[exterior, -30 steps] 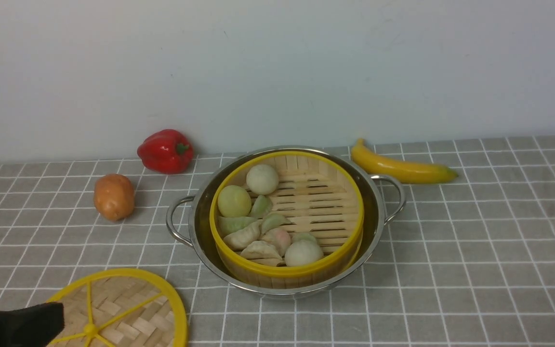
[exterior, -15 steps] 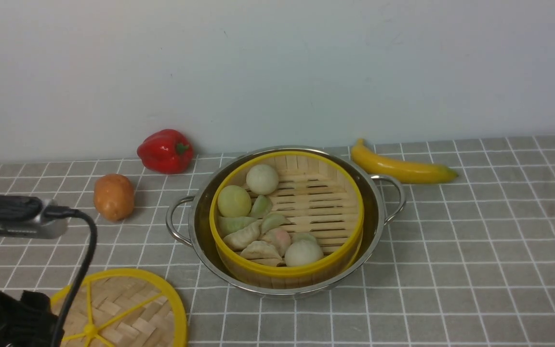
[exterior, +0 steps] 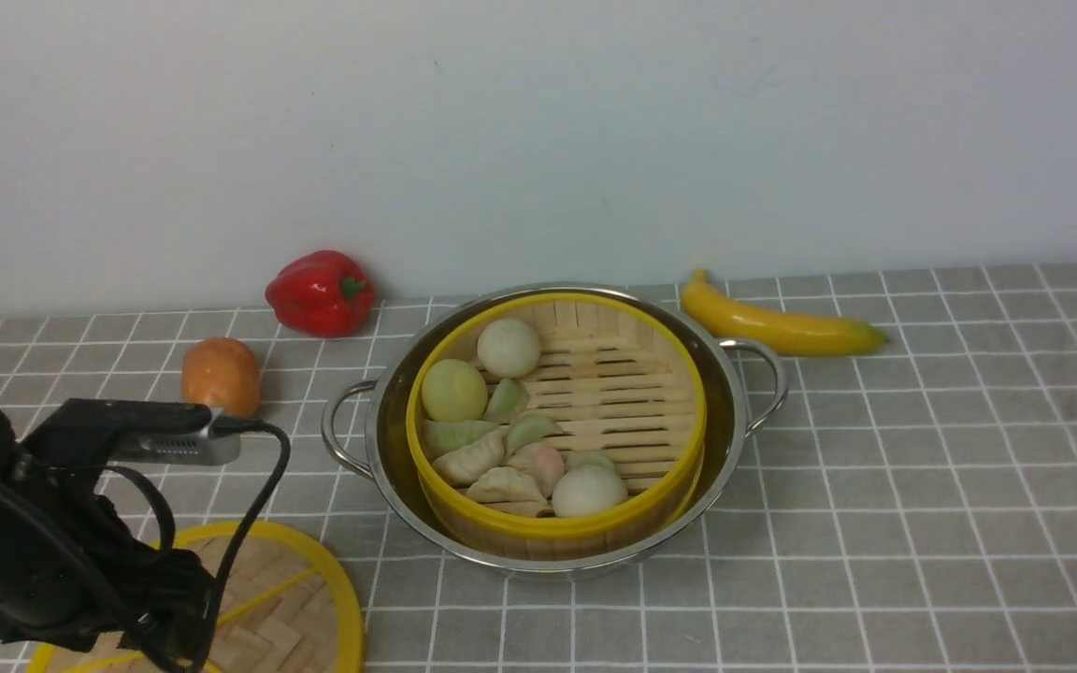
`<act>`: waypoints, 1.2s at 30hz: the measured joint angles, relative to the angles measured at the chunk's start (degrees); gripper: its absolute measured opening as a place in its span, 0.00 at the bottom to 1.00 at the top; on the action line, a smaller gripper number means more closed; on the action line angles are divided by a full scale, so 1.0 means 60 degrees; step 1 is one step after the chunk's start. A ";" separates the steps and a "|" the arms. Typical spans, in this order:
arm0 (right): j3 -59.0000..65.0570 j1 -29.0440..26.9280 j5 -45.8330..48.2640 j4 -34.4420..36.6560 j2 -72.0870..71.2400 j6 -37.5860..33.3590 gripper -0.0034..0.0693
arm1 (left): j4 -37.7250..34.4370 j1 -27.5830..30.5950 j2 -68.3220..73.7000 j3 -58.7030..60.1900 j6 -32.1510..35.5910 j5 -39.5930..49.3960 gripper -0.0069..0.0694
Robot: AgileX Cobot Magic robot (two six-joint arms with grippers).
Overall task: Place the steamer in the pot on the grey tablecloth, and put the lid on the steamer.
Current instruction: 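Grasp the bamboo steamer lid lying on the table by its centre knob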
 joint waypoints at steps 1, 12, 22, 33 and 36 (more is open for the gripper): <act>0.0000 0.0000 0.0000 0.0000 0.0000 0.0000 0.38 | 0.0000 0.0000 0.0180 0.0000 0.0000 -0.0094 0.82; 0.0000 0.0000 0.0000 0.0000 0.0000 0.0000 0.38 | -0.0091 0.0000 0.0513 0.0000 -0.0307 -0.0787 0.74; 0.0000 0.0000 0.0000 0.0000 0.0000 0.0000 0.38 | -0.0213 0.0000 0.0513 0.0000 -0.0301 -0.0858 0.53; 0.0000 0.0000 0.0000 0.0000 0.0000 0.0000 0.38 | -0.0248 0.0000 0.0513 0.0000 -0.0281 -0.0991 0.63; 0.0000 0.0000 0.0000 0.0000 0.0000 0.0000 0.38 | -0.0248 0.0000 0.0545 0.0000 -0.0254 -0.0991 0.61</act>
